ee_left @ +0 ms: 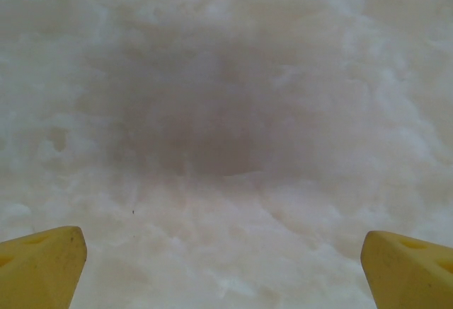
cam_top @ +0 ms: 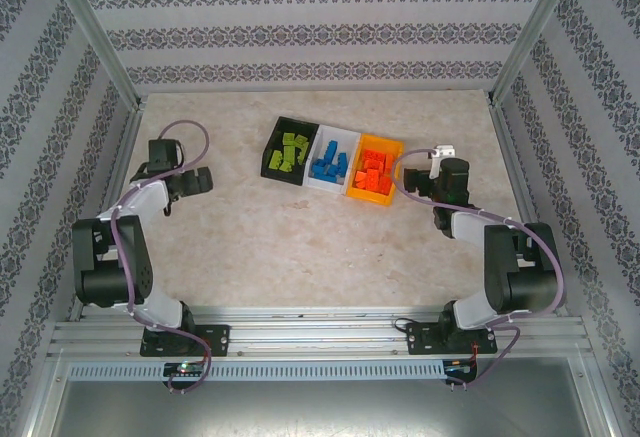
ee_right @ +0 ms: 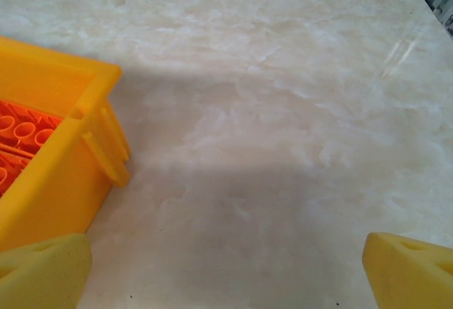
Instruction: Sort the legos into containers by color
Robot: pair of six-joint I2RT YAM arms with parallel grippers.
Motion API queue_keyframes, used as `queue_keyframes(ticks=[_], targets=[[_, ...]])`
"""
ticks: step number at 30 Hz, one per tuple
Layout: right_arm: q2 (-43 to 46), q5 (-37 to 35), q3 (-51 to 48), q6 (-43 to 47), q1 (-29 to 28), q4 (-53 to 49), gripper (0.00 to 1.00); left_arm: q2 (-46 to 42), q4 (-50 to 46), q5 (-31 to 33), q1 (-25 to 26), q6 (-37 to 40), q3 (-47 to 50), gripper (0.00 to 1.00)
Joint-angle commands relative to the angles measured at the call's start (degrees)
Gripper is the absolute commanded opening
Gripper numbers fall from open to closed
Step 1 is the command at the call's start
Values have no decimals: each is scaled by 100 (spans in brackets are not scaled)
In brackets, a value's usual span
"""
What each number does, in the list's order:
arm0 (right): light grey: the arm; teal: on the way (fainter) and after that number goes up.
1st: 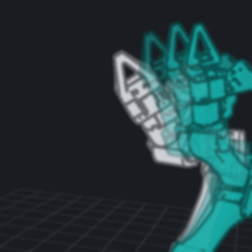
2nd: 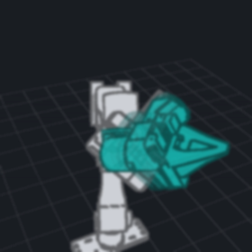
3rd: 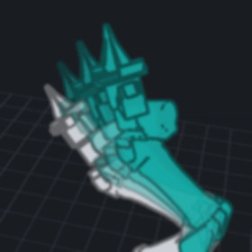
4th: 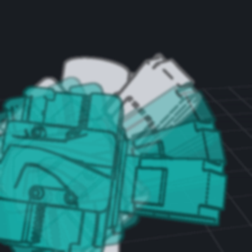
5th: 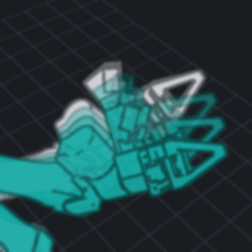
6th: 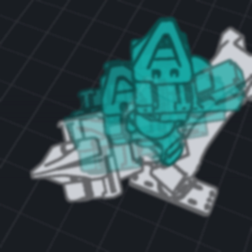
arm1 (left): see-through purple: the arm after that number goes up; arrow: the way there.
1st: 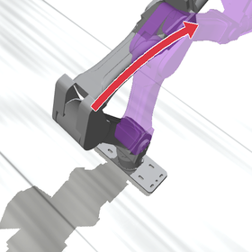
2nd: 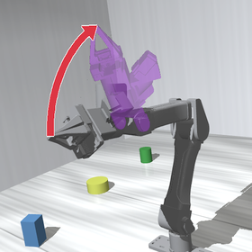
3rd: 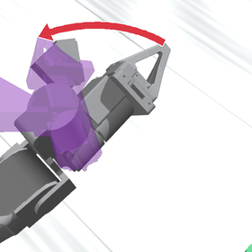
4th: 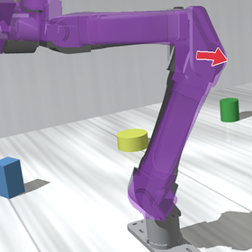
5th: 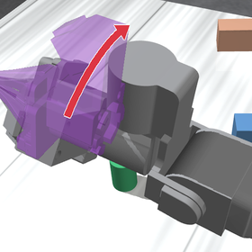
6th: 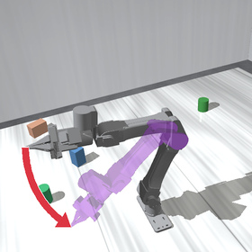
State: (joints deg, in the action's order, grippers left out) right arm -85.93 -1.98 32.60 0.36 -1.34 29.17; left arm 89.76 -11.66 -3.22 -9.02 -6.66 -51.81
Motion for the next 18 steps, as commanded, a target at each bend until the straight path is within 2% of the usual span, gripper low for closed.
queue_keyframes(ticks=[1, 4, 7, 11, 15, 18], targets=[[6, 153, -6, -77, 11, 219, 98, 162, 1425, -372, 49, -26, 376, 100], [6, 152, -8, -76, 13, 214, 98, 178, 2608, -595, 57, -190, 916, 100], [6, 147, 2, -79, 12, 212, 98, 179, 3919, -721, 219, 166, 1502, 100], [-27, 145, 60, -80, 11, 127, 98, 42, 4286, -761, 353, 371, 1768, 100], [-26, 145, 62, -73, 12, 116, 98, -115, 5380, -926, 445, 551, 2430, 100], [-31, 145, 62, -66, 3, 117, 98, -151, 5769, -864, 462, 542, 2660, 100]])
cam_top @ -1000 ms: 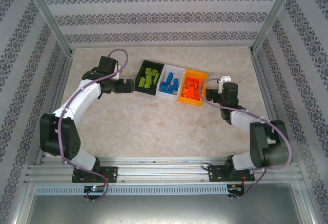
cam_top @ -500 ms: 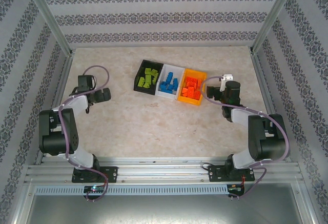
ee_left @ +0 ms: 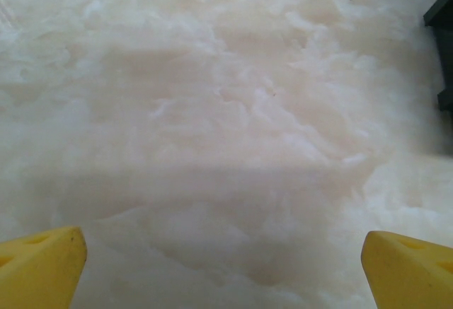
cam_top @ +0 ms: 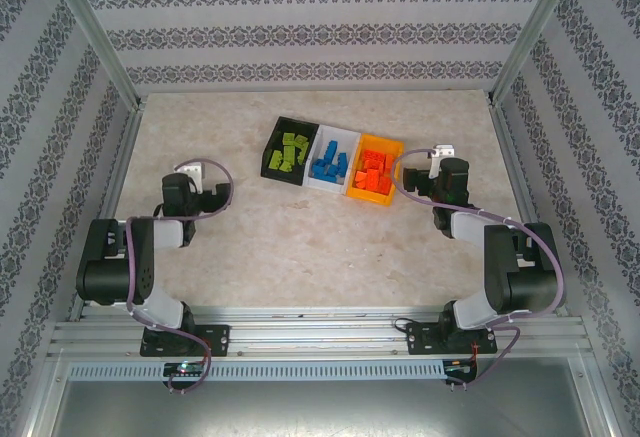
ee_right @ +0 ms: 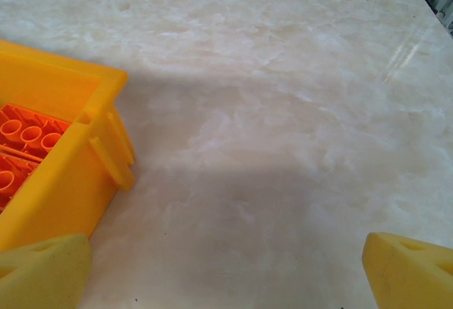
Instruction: Sort the legos into containers by color
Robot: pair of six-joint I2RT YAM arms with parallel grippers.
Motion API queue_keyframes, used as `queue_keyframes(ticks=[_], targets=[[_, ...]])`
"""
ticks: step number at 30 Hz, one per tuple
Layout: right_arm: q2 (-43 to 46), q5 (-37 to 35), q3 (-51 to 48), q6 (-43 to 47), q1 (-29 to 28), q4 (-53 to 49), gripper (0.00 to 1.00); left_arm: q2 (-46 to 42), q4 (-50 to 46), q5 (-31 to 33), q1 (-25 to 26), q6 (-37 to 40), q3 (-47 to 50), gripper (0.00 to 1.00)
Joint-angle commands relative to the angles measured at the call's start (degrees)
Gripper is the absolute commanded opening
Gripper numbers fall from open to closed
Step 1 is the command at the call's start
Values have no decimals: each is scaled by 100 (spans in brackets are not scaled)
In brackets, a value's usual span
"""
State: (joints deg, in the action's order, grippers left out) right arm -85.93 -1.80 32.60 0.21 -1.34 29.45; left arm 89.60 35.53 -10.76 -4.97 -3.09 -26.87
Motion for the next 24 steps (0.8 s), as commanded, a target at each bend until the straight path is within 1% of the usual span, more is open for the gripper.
queue_keyframes(ticks=[1, 3, 5, 7, 9, 11, 16, 24], targets=[[-30, 128, 62, -49, 2, 94, 98, -136, 1087, -73, 61, 186, 182, 100], [-26, 127, 62, -55, 3, 92, 98, -130, 1231, 51, 86, 177, 260, 100], [-21, 120, 62, -55, 3, 94, 98, -60, 1616, 105, 134, 220, 485, 100], [-28, 121, 65, -55, 3, 93, 98, 241, 2783, 91, 145, 217, 882, 100], [-21, 117, 62, -54, 2, 88, 98, 47, 2529, 124, 146, 210, 923, 100], [-25, 116, 62, -55, 7, 93, 98, 175, 2707, 92, 145, 208, 895, 100], [-11, 108, 35, -37, -6, 127, 98, 173, 2042, 261, 146, 163, 546, 100], [173, -39, -509, -8, -85, 948, 98, 189, 2032, 198, 146, 187, 526, 100]])
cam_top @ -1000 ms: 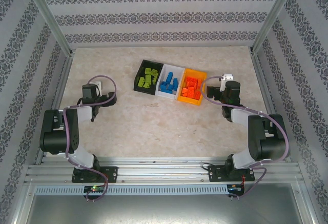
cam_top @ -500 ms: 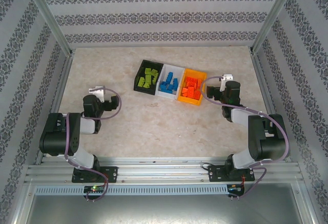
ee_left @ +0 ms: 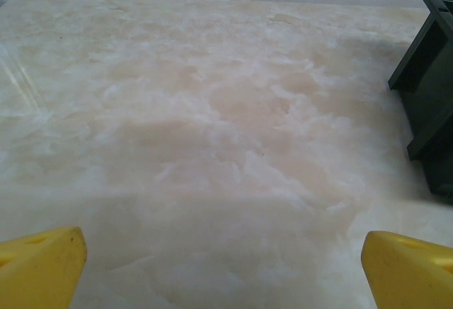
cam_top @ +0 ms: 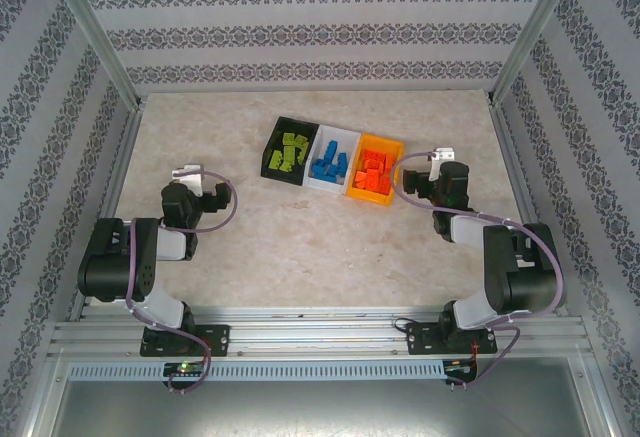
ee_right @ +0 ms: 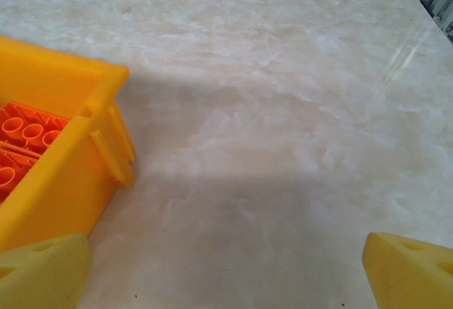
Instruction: Sort the legos into containers by color
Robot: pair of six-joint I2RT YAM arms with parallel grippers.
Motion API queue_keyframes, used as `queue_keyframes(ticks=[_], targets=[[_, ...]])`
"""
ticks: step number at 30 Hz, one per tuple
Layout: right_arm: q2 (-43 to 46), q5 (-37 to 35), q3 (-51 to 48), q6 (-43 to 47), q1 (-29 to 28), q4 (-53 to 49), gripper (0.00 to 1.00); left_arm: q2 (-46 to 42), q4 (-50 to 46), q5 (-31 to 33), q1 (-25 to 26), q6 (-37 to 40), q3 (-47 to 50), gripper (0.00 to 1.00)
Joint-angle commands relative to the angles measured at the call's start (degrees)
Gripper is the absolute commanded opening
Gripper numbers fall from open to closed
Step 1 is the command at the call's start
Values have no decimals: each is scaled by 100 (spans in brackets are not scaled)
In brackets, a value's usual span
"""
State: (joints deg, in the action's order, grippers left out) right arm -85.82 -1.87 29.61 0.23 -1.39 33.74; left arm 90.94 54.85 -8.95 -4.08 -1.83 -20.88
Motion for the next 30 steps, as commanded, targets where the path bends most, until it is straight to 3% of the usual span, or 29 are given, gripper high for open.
queue_keyframes(ticks=[1, 6, 12, 30], targets=[[184, -26, -322, -14, -81, 708, 98, 48, 84, 16, 56, 59, -74, 100], [-94, -230, -956, 77, -193, 2304, 98, 22, 115, -10, 56, 57, -34, 100], [-63, 29, -703, -135, 21, 1614, 98, 5, 60, -6, 56, 56, -39, 100], [-58, 174, -723, -184, 122, 1654, 98, 6, -86, 113, 100, 85, -118, 100]])
